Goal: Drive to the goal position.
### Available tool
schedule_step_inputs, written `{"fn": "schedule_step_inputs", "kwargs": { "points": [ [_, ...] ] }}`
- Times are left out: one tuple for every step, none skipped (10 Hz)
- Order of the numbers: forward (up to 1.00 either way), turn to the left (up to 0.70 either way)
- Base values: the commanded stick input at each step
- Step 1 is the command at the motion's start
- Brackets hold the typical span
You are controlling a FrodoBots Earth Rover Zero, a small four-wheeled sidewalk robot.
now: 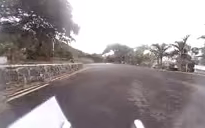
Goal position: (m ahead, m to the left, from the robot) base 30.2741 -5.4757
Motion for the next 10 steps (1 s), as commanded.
{"fn": "schedule_step_inputs", "kwargs": {
  "points": [
    [1.00,0.00],
    [1.00,0.00],
    [1.00,0.00],
    [1.00,0.00],
    [1.00,0.00],
    [1.00,0.00],
    [1.00,0.00],
    [1.00,0.00],
    [1.00,0.00],
    [1.00,0.00]
  ]
}}
